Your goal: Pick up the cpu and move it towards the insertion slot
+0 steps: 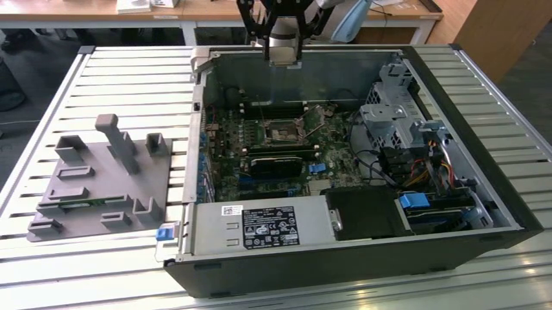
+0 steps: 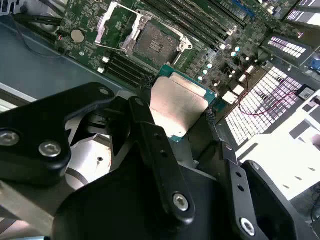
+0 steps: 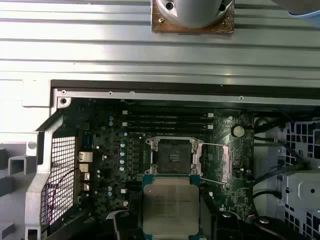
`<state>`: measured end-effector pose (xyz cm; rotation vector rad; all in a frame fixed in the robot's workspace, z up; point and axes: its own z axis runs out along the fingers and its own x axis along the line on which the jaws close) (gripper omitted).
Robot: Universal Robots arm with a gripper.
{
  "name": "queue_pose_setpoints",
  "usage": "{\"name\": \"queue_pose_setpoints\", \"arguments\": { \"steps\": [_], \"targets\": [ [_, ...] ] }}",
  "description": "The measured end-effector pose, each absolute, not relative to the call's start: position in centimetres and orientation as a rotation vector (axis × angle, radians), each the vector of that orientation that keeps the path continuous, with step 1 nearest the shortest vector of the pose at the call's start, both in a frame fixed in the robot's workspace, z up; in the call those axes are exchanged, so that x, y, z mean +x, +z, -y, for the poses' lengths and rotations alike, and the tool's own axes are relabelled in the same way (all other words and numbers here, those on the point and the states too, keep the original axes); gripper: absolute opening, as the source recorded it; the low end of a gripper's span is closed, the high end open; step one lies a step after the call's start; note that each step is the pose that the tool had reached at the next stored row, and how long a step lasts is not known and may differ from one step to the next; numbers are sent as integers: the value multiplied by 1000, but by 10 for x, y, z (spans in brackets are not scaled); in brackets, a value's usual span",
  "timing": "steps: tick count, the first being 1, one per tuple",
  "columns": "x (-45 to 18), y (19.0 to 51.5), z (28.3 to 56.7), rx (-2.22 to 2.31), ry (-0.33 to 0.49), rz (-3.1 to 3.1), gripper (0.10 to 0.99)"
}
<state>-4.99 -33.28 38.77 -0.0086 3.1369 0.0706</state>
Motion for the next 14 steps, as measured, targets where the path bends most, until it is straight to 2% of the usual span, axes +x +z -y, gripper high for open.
{"name": "queue_pose_setpoints", "arguments": {
  "steps": [14],
  "targets": [
    [-50,387,331,-9,71,-3137,541]
  ]
}}
